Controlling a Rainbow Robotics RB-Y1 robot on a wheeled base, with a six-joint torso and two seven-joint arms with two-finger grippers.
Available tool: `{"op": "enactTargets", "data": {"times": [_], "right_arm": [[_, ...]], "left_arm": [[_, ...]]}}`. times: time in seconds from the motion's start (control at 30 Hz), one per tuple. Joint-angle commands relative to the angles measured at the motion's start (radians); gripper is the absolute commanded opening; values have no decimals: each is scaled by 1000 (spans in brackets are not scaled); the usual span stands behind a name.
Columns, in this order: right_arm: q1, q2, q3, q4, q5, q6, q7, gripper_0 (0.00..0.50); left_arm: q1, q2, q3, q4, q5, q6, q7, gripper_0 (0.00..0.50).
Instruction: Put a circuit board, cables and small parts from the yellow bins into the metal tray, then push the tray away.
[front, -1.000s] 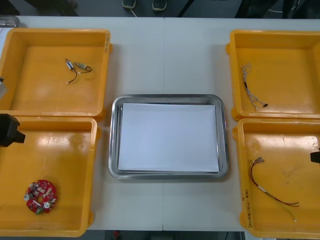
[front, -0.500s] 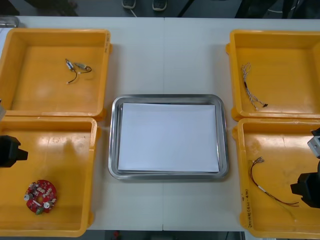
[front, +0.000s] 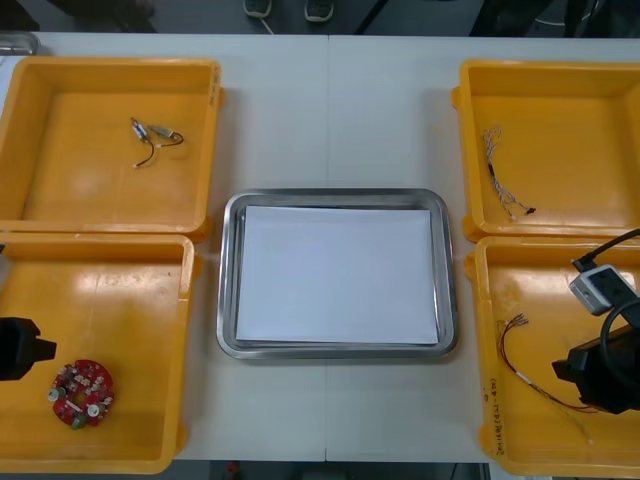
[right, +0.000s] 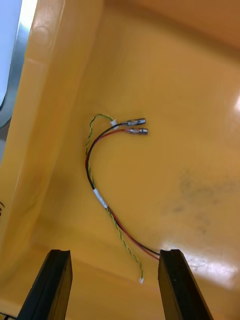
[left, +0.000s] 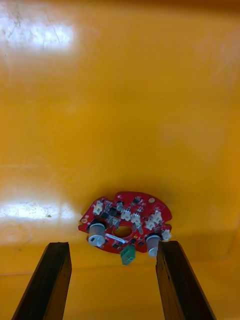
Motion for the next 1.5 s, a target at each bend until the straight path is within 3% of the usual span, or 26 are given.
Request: {"op": "enactTargets", "data": {"times": [0.03, 0.17, 0.37, 0.43, 0.77, 1.0, 1.2, 1.5], "right_arm": [[37, -62, 70, 33, 31, -89, 110, 500], [46, -83, 113, 70, 64, -166, 139, 500], [66, -115, 210, 93, 195, -244, 142, 500], [65, -120, 225, 104, 207, -255, 141, 500], [79, -120, 263, 198, 196, -346, 155, 500], [91, -122, 285, 228, 201, -399, 155, 500], [105, -129, 343, 230, 258, -456, 138, 500], [126, -146, 348, 230, 248, -461, 136, 500]], "left_arm": [[92, 45, 30, -26, -9, -52, -85, 500], [131, 45, 29, -17, -15, -86, -102, 500], [181, 45, 19, -3, -21, -147, -183, 500], [190, 49, 18, 9, -13, -169, -211, 500], [199, 66, -45, 121, -9, -319, -318, 500], [193, 69, -99, 129, -15, -354, -320, 500], [181, 69, -145, 133, -23, -379, -318, 500], [176, 72, -185, 166, -39, -416, -321, 500]]}}
